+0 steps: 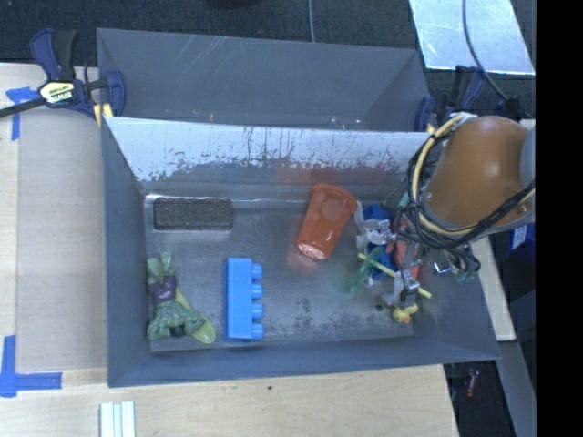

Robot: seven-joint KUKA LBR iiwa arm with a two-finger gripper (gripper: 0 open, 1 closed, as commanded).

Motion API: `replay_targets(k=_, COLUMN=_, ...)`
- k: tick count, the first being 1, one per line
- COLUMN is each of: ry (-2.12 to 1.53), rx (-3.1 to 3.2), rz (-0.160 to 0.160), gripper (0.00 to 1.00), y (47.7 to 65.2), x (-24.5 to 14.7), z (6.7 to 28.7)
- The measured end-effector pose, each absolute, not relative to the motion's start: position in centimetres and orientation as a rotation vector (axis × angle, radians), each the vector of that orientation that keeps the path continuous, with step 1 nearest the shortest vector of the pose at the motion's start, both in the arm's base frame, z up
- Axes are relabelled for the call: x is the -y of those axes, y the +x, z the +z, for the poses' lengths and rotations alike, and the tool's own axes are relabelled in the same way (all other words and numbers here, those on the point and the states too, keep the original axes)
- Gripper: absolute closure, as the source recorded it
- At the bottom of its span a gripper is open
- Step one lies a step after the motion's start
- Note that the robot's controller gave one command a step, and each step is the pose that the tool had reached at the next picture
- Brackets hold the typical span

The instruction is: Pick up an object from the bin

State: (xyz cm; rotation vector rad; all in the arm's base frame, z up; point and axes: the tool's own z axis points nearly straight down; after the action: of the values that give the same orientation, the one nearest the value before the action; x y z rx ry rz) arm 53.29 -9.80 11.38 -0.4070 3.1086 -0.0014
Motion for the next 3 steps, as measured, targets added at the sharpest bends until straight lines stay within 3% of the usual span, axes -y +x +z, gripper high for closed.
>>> replay_targets(k=1, ry=-0.554, rx=-3.073, rz=-0.007, gripper=0.00, y=56.8, x=12.9, z=6.9)
replay_targets(k=2, ry=-0.897, rx=-3.015, rz=0.014, gripper=1.00, y=59.3, x=14.8, z=6.9)
replay_targets(k=3, ry=-0.896, rx=-3.015, rz=0.014, gripper=1.00, y=59.3, x=14.8, z=6.9)
